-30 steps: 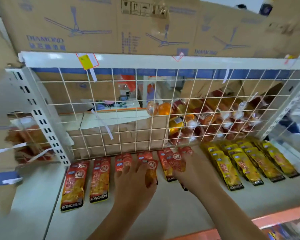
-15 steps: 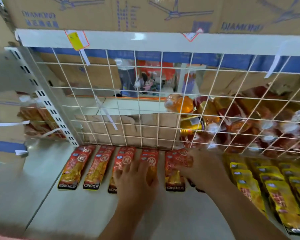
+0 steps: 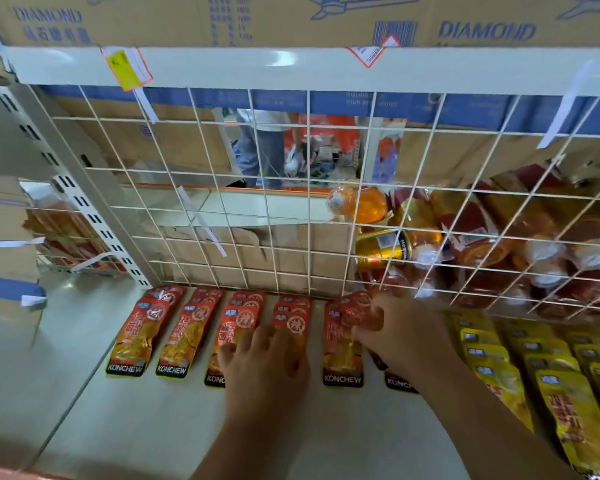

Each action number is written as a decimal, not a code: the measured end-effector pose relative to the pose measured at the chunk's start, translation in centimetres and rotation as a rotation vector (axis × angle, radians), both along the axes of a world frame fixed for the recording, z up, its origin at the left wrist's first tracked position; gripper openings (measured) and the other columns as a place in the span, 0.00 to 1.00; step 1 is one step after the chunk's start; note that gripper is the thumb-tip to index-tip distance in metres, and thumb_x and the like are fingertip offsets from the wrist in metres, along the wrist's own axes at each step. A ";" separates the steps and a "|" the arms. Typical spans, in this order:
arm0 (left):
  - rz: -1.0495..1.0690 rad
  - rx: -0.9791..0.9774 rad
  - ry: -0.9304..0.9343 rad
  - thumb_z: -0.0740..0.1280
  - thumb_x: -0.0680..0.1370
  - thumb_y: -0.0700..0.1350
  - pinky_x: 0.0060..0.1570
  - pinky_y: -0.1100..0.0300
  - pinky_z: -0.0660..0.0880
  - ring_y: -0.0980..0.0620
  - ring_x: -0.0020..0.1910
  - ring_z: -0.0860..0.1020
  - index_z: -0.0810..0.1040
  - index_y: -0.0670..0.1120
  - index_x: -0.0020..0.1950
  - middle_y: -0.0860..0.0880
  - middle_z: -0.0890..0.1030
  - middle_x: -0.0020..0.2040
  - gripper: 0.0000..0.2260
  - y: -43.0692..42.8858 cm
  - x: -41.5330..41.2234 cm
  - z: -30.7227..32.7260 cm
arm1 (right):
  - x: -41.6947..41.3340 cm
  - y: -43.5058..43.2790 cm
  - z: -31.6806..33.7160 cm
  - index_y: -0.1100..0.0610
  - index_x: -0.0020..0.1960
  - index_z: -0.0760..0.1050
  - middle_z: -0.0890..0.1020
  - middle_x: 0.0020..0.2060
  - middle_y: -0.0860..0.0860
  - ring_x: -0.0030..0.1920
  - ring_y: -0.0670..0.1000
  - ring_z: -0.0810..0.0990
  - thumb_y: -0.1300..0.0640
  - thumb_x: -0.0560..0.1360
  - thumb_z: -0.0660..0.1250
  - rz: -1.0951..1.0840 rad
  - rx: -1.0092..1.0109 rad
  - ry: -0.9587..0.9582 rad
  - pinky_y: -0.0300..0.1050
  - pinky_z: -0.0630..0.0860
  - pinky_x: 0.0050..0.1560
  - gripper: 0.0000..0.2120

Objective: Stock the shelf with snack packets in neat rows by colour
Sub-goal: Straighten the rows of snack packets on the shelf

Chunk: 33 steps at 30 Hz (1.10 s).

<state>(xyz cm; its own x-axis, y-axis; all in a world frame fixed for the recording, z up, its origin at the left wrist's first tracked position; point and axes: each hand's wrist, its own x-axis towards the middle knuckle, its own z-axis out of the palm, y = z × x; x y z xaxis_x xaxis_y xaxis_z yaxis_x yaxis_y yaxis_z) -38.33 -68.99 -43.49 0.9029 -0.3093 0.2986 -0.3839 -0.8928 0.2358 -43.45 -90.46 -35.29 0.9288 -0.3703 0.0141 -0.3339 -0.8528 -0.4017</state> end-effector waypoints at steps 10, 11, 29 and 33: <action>-0.029 0.028 0.023 0.67 0.70 0.64 0.56 0.44 0.70 0.46 0.54 0.78 0.82 0.57 0.52 0.53 0.81 0.54 0.16 0.5 -0.1 0.1 | -0.2 0.4 -0.5 0.46 0.43 0.70 0.72 0.34 0.42 0.36 0.41 0.71 0.36 0.71 0.71 -0.002 -0.040 0.001 0.35 0.60 0.33 0.17; -0.034 0.022 0.021 0.66 0.70 0.64 0.56 0.43 0.70 0.46 0.54 0.78 0.82 0.57 0.52 0.53 0.81 0.54 0.17 0.5 -0.1 0.1 | -0.2 0.5 -0.5 0.46 0.43 0.70 0.72 0.35 0.42 0.36 0.41 0.71 0.36 0.71 0.71 -0.006 -0.041 0.005 0.35 0.60 0.33 0.16; -0.663 -0.275 -0.241 0.71 0.72 0.52 0.50 0.49 0.70 0.49 0.50 0.77 0.79 0.52 0.51 0.53 0.80 0.52 0.10 2.7 2.0 -1.5 | -1.4 7.6 -2.4 0.48 0.62 0.76 0.76 0.61 0.51 0.61 0.57 0.76 0.33 0.72 0.65 -0.346 -0.041 0.089 0.52 0.74 0.60 0.25; -0.684 -0.291 -0.148 0.69 0.74 0.53 0.50 0.48 0.71 0.49 0.51 0.77 0.81 0.52 0.51 0.54 0.80 0.52 0.09 2.9 2.2 -1.7 | -1.1 9.0 -2.8 0.49 0.61 0.77 0.78 0.59 0.51 0.55 0.57 0.79 0.35 0.72 0.65 -0.422 -0.069 0.053 0.52 0.77 0.56 0.24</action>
